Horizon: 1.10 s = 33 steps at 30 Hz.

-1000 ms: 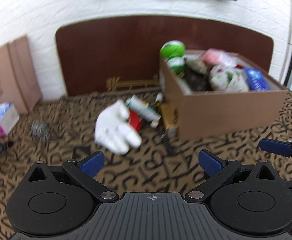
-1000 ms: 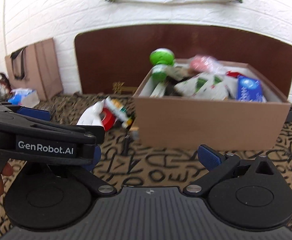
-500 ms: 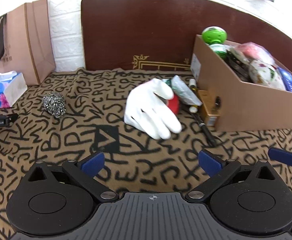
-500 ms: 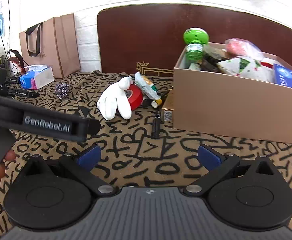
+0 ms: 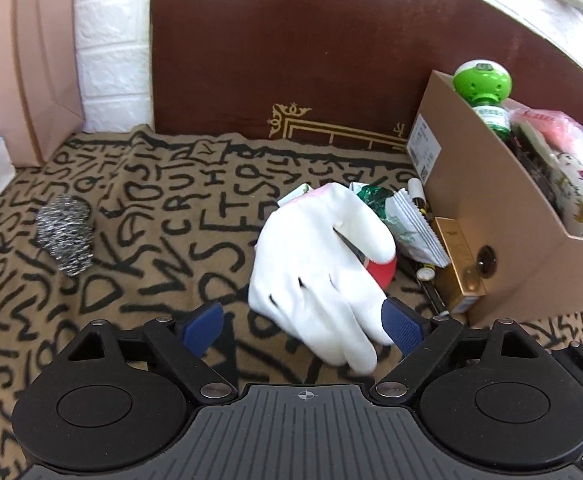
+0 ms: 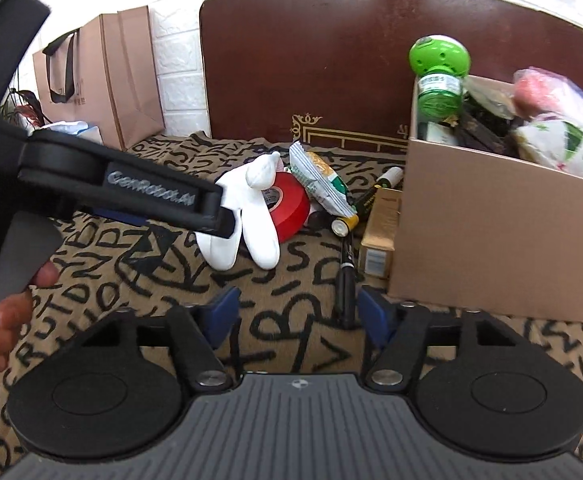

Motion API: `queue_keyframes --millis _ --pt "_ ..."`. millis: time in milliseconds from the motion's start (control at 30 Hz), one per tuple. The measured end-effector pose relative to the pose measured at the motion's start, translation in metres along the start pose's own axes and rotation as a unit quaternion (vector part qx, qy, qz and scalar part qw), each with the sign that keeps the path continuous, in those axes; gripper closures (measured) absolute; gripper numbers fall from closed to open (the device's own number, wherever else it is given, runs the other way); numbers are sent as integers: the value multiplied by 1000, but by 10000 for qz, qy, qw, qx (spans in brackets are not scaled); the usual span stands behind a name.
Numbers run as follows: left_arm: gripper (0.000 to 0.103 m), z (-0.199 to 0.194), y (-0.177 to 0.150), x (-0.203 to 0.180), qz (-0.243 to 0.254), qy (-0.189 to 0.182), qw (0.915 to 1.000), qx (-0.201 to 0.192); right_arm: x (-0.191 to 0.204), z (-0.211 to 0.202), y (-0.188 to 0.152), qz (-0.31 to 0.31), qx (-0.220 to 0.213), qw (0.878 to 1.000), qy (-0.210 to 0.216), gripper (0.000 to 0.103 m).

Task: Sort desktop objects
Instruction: 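Grasp the white glove with the left gripper while the right grasps the red tape roll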

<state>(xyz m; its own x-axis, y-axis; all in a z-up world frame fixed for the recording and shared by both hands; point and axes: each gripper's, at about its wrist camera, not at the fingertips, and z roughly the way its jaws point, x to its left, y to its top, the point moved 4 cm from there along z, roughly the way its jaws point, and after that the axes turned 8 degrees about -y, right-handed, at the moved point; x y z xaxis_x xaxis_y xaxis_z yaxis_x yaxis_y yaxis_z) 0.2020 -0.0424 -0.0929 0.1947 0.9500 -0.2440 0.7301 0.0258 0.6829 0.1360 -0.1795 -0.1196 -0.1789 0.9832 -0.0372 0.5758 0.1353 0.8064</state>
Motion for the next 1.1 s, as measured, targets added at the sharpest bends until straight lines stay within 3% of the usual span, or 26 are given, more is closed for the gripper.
queue_keyframes --millis 100,200,300,333,367,700,733,767,800,933,967,1100 --pt "12 13 3 3 -1 12 10000 88 2 12 3 -5 49 10000 21 39" --pt "28 23 6 8 -116 -138 9996 235 3 21 7 -19 59 10000 18 41" --pt "65 22 9 14 -273 -359 9987 220 4 29 10 -54 83 9999 50 41" --pt "86 19 10 16 -286 -343 9988 213 5 30 11 -64 89 9999 66 41" --pt "96 16 11 18 -283 -318 9989 212 6 31 11 -72 81 9999 71 41" --pt "98 -16 6 67 -538 315 9980 -60 15 43 22 -3 -46 9997 260 44" --pt "91 -16 5 69 -549 324 9980 -27 16 45 25 28 -90 9997 229 46" --pt "71 -14 5 70 -547 260 9982 28 17 47 27 67 -133 9997 188 48" --pt "69 -14 5 70 -567 202 9982 49 17 49 30 122 -163 9997 139 49" --pt "42 -16 7 67 -519 81 9986 -78 16 60 41 266 -171 9994 124 50" --pt "38 -16 8 65 -507 38 9986 -108 17 62 43 258 -189 9994 106 50" --pt "35 -6 11 61 -380 18 9993 -69 21 75 48 251 -160 9996 -5 51"
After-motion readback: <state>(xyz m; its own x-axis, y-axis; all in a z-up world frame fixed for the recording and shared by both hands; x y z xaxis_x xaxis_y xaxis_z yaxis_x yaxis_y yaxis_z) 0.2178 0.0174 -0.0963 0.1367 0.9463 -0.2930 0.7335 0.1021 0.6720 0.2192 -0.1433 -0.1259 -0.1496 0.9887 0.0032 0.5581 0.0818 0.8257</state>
